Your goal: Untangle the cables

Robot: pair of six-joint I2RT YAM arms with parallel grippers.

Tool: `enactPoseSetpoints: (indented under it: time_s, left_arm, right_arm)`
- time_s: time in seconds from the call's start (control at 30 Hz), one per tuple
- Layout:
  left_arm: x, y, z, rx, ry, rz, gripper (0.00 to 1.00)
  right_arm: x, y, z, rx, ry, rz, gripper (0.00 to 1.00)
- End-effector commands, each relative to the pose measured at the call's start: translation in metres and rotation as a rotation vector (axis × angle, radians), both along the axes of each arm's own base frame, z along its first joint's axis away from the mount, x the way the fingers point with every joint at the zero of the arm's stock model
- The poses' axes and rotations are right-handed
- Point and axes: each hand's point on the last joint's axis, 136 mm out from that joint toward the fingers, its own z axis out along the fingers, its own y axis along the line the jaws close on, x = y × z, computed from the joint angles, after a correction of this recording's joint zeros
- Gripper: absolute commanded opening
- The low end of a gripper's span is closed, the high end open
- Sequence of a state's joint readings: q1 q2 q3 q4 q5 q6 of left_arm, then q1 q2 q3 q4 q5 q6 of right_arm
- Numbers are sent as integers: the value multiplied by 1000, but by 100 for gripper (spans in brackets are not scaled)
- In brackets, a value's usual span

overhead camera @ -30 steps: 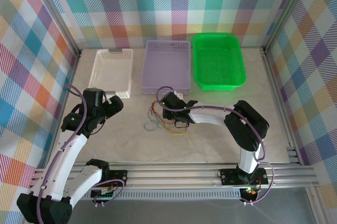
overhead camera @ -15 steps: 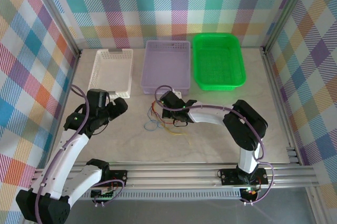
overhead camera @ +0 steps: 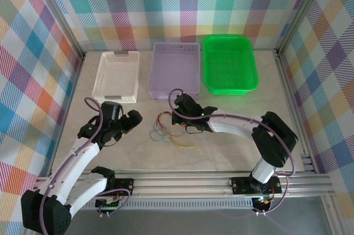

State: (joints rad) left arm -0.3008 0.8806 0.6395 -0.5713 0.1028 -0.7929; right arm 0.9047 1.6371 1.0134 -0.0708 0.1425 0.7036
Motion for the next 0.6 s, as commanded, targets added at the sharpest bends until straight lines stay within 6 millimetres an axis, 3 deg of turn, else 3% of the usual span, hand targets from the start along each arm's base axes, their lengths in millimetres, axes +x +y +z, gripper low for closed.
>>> enactPoseSetpoints:
  time_s: [0.0,0.27,0.57]
  left_arm:
    - [10,-22,5,-125,-54,-21,91]
    - [14,-38,-3,-237,-102,-35,90]
    - [-2,-52,-23,-300,-117,-99,83]
  right_arm:
    - [-17,21,33,129,-39,142,0]
    - [-31,31,60,220,-47,234,0]
    - [-35,36,73,275,-65,268,0]
